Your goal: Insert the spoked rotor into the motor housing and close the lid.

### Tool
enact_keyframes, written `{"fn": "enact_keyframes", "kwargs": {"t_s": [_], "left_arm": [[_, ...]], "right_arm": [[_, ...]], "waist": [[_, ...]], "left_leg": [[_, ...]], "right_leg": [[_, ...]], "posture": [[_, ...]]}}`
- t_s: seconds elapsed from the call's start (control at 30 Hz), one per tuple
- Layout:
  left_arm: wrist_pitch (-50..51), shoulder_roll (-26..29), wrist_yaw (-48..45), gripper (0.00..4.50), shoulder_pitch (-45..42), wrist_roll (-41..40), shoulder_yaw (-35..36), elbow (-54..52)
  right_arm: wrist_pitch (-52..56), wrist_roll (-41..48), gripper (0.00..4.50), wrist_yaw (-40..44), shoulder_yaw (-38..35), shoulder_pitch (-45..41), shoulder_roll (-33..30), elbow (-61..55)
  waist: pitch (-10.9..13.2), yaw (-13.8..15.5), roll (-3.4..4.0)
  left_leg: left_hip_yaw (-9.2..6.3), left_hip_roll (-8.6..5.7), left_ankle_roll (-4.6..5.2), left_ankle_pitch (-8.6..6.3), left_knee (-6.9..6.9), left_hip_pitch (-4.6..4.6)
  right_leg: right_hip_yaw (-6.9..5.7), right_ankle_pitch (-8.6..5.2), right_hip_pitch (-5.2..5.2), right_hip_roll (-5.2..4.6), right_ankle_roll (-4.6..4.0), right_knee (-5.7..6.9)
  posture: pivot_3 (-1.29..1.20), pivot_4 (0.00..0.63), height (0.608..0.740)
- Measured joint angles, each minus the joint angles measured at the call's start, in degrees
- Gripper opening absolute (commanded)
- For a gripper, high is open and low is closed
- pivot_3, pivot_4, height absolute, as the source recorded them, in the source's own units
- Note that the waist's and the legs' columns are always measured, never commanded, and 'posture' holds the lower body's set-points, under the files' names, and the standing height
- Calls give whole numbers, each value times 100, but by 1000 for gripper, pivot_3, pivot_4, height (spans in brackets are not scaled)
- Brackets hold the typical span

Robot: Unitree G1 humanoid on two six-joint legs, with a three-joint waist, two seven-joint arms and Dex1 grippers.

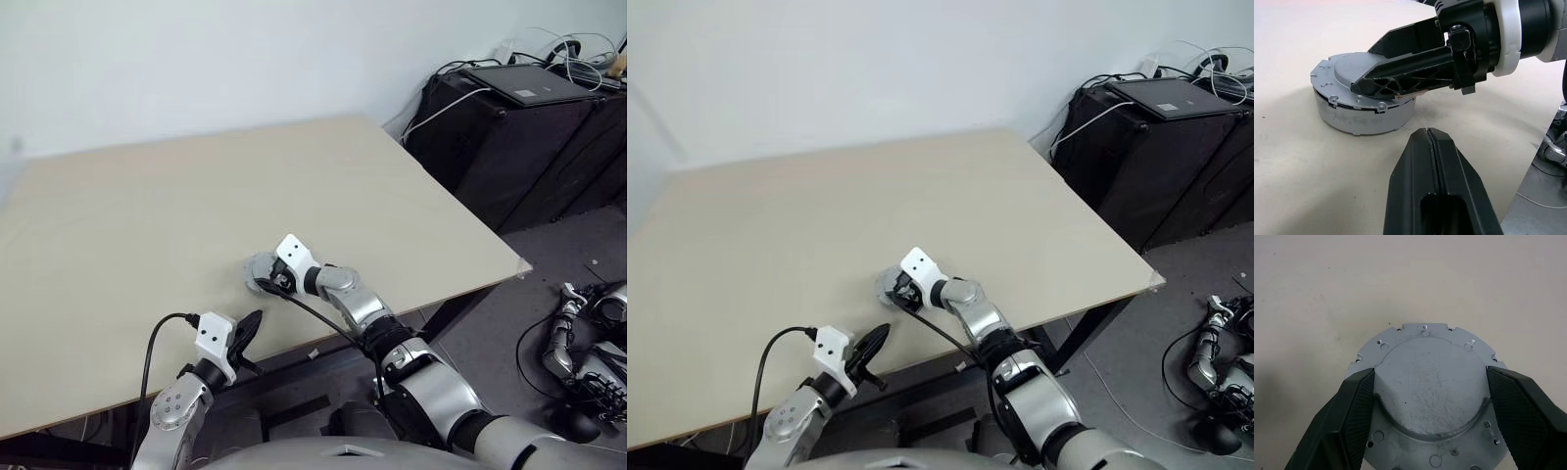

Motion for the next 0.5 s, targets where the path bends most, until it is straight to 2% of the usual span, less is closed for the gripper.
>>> {"fn": "enact_keyframes", "kwargs": {"t_s": [0.5], "left_arm": [[0,-5,0,0,2,0,-1,0]], "right_arm": [[515,-247,3256,-55,144,-172,1,-85]], "waist": [[-17,0,21]], "left_leg": [[-1,0,0,0,0,9]], "right_leg": [[0,0,5,0,0,5]], "posture": [[0,0,740]]}}
